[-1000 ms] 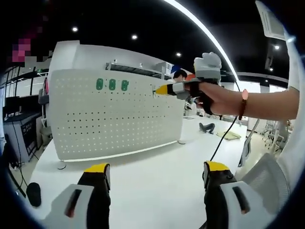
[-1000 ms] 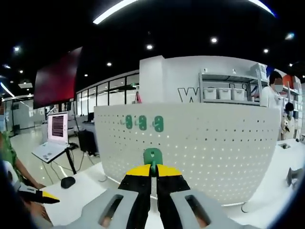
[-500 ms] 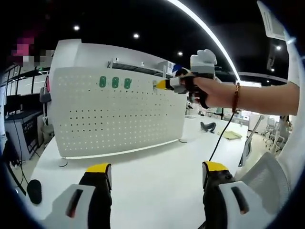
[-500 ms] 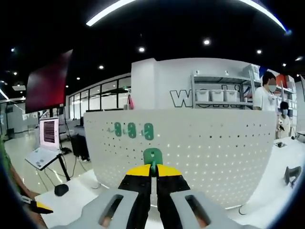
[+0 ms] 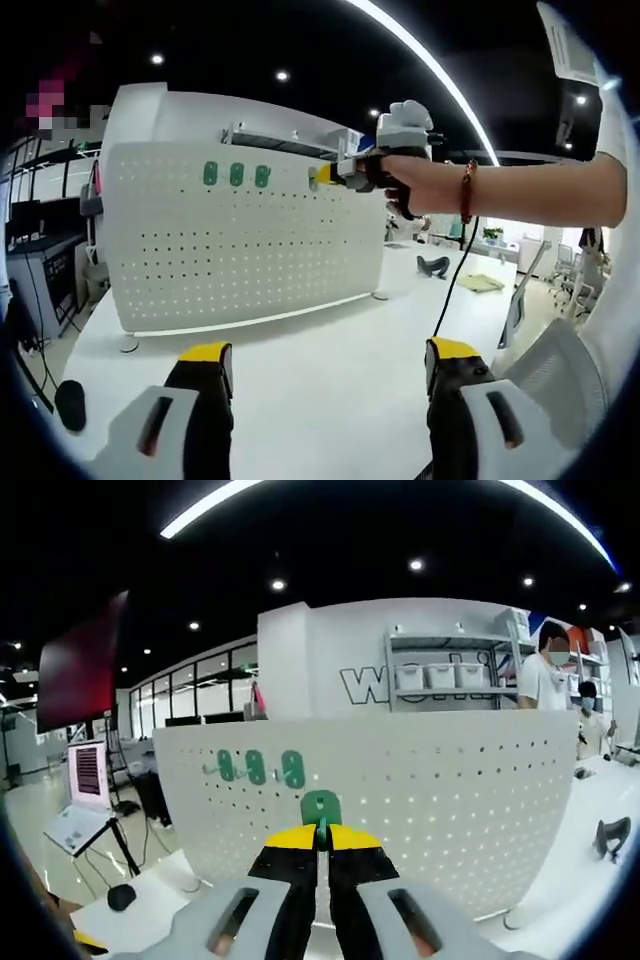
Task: Insert the hook assembly into the mounting plate slot until the hook locks in place.
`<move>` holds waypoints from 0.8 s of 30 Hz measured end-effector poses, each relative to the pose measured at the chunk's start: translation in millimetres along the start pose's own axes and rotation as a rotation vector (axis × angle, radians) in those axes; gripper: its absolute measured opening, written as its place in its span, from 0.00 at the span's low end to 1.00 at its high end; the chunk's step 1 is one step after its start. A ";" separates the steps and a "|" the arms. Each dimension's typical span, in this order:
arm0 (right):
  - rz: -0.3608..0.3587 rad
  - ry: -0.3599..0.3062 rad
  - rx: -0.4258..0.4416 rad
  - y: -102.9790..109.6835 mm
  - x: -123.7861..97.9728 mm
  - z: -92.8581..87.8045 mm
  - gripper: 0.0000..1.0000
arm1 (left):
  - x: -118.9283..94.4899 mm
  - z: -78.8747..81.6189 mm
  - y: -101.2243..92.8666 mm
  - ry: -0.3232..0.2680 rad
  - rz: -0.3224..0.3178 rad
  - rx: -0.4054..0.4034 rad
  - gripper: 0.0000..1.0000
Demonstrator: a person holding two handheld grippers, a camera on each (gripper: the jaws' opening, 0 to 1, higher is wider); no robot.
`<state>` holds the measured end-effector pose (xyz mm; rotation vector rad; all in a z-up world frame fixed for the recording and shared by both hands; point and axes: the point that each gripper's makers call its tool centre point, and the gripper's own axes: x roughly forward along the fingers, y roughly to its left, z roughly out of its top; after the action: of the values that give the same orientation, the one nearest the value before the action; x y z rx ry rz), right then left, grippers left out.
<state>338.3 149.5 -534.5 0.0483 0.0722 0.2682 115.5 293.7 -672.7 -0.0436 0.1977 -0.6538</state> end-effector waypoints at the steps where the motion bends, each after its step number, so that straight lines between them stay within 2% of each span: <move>1: 0.001 0.001 0.004 -0.4 1.6 1.0 0.01 | -0.2 0.3 0.1 0.000 0.000 -0.003 0.81; 5: -0.005 -0.008 0.004 -3.5 6.2 7.6 0.01 | -1.8 7.5 1.0 -0.023 0.002 -0.012 0.81; 15: -0.028 -0.008 0.041 -8.7 15.4 10.0 0.01 | -0.3 3.0 0.0 0.003 -0.010 -0.004 0.81; 20: -0.037 0.000 0.021 -8.7 22.6 10.8 0.01 | 0.2 2.9 -1.3 0.008 -0.021 0.002 0.81; 22: -0.018 -0.001 0.060 -4.4 24.0 13.0 0.01 | 0.6 1.8 -1.8 0.011 -0.027 -0.005 0.80; 24: -0.029 -0.008 0.006 -3.7 25.7 16.6 0.01 | 0.5 0.9 -3.2 0.016 -0.036 -0.002 0.78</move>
<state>365.3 152.1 -519.9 0.0544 0.0663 0.2386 114.2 290.9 -671.5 -0.0433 0.2136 -0.6896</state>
